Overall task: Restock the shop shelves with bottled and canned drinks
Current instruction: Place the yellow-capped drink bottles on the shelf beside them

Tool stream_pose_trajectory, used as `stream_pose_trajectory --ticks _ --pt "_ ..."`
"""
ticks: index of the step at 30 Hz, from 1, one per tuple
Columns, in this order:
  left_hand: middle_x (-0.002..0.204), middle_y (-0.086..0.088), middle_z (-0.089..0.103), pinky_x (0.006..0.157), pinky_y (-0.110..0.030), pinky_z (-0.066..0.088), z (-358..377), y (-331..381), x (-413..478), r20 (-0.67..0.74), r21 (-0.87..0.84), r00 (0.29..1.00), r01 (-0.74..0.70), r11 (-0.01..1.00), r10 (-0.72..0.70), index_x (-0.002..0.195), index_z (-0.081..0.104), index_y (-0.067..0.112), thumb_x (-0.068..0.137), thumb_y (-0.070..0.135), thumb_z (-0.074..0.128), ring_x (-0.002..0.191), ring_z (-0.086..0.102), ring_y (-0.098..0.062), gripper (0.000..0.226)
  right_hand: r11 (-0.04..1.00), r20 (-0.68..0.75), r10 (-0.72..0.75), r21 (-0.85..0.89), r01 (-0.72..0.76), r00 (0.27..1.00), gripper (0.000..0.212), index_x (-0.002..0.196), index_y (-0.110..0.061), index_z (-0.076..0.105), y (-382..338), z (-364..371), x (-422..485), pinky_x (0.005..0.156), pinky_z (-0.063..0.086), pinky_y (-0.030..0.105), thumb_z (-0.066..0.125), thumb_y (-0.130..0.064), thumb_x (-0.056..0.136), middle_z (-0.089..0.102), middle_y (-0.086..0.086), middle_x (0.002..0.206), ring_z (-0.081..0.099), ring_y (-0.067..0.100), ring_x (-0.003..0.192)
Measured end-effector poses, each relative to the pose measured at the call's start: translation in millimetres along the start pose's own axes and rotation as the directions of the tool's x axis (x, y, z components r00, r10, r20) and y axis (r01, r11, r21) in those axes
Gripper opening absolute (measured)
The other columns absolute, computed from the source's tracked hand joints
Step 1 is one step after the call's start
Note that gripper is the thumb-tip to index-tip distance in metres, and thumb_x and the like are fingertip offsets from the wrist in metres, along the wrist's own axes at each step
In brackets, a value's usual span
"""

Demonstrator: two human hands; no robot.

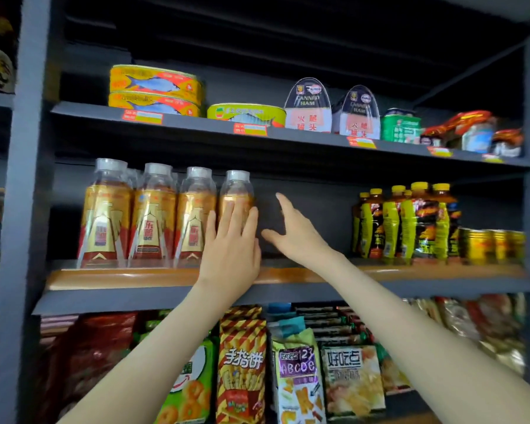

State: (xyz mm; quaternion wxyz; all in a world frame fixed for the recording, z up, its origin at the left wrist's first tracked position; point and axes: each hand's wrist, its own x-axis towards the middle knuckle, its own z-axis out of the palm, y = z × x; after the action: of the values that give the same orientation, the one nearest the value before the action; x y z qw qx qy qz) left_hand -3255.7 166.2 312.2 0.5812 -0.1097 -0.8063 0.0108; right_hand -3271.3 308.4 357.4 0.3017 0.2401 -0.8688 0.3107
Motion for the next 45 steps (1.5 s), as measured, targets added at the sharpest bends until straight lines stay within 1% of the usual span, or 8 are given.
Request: stream_pose_trajectory --ticks 9,14,19,26,34,37,41,45 --pt "0.129 -0.023 0.056 0.103 -0.054 0.042 37 151 30 -0.075 -0.149 0.988 -0.147 0.978 0.137 0.121 0.06 0.002 0.084 0.018 0.058 0.119 0.056 -0.037 0.04 0.85 -0.5 0.047 -0.435 -0.298 0.865 0.087 0.154 -0.017 0.003 150 -105 -40 0.112 0.031 0.04 0.062 -0.022 0.092 0.017 0.017 0.156 0.017 0.033 0.143" --pt "0.128 -0.023 0.058 0.101 -0.051 0.045 68 220 52 -0.085 -0.166 0.986 -0.155 0.974 0.142 0.12 0.061 0.001 0.086 0.019 0.056 0.116 0.058 -0.036 0.038 0.885 -0.409 0.129 -0.363 -0.291 0.903 0.1 0.152 -0.033 -0.012 219 -141 -45 0.095 0.048 0.045 0.065 -0.039 0.089 0.013 0.017 0.158 0.032 0.039 0.136" --pt "0.126 -0.021 0.06 0.101 -0.049 0.045 88 254 68 -0.052 -0.157 0.995 -0.097 0.983 0.09 0.12 0.061 0.002 0.087 0.016 0.055 0.115 0.059 -0.035 0.036 0.942 -0.288 0.105 -0.277 -0.188 0.952 0.104 0.148 -0.041 -0.022 246 -150 -32 0.065 0.049 0.033 0.065 -0.035 0.091 0.021 0.021 0.152 0.064 0.032 0.092" --pt "0.121 -0.016 0.063 0.093 -0.039 0.048 87 274 77 -0.02 -0.27 0.999 -0.045 0.962 0.041 0.118 0.061 0.002 0.087 0.012 0.052 0.109 0.061 -0.033 0.034 0.995 -0.348 -0.096 -0.059 0.08 0.933 0.1 0.142 -0.059 -0.014 266 -155 -38 0.08 0.054 0.043 0.064 -0.021 0.092 0.033 0.009 0.143 0.061 0.03 0.096" --pt "0.117 0.017 0.057 0.083 -0.003 0.039 32 301 67 0.111 -0.876 0.989 0.146 0.46 -0.102 0.134 0.03 0.021 0.091 0.044 0.058 0.105 0.054 0.013 0.056 0.807 -0.542 -0.565 -0.208 0.552 0.622 0.089 0.143 -0.045 0.006 232 -169 -82 0.093 0.041 0.018 0.062 -0.001 0.089 0.023 0.0 0.141 0.04 0.023 0.129" --pt "0.11 0.011 0.065 0.077 -0.01 0.048 6 298 36 0.13 -0.907 0.978 0.184 0.379 -0.163 0.137 0.031 0.008 0.079 0.05 0.063 0.098 0.063 0.004 0.078 0.785 -0.5 -0.579 -0.129 0.606 0.644 0.096 0.146 -0.046 -0.001 205 -155 -121 0.093 0.035 0.003 0.061 -0.006 0.086 0.025 0.0 0.138 0.039 0.009 0.122" --pt "0.082 0.03 0.065 0.062 -0.008 0.043 -19 276 -42 0.33 -0.83 0.935 0.353 0.432 -0.13 0.115 0.039 0.036 0.072 0.055 0.067 0.072 0.061 0.011 0.054 0.83 -0.238 -0.433 0.271 0.488 0.869 0.101 0.146 -0.051 -0.003 196 -111 -189 0.1 0.032 0.007 0.069 -0.018 0.082 0.022 -0.016 0.141 0.032 -0.012 0.127" --pt "0.102 0.022 0.07 0.085 -0.022 0.051 -13 251 -139 0.702 -0.67 0.702 0.709 0.22 -0.122 0.115 0.051 0.038 0.067 0.061 0.063 0.096 0.065 0.001 0.054 0.794 0.188 -0.284 0.596 0.12 0.94 0.09 0.139 -0.066 -0.002 201 -54 -261 0.111 0.026 0.018 0.064 -0.04 0.083 0.008 -0.039 0.145 0.02 -0.01 0.138"
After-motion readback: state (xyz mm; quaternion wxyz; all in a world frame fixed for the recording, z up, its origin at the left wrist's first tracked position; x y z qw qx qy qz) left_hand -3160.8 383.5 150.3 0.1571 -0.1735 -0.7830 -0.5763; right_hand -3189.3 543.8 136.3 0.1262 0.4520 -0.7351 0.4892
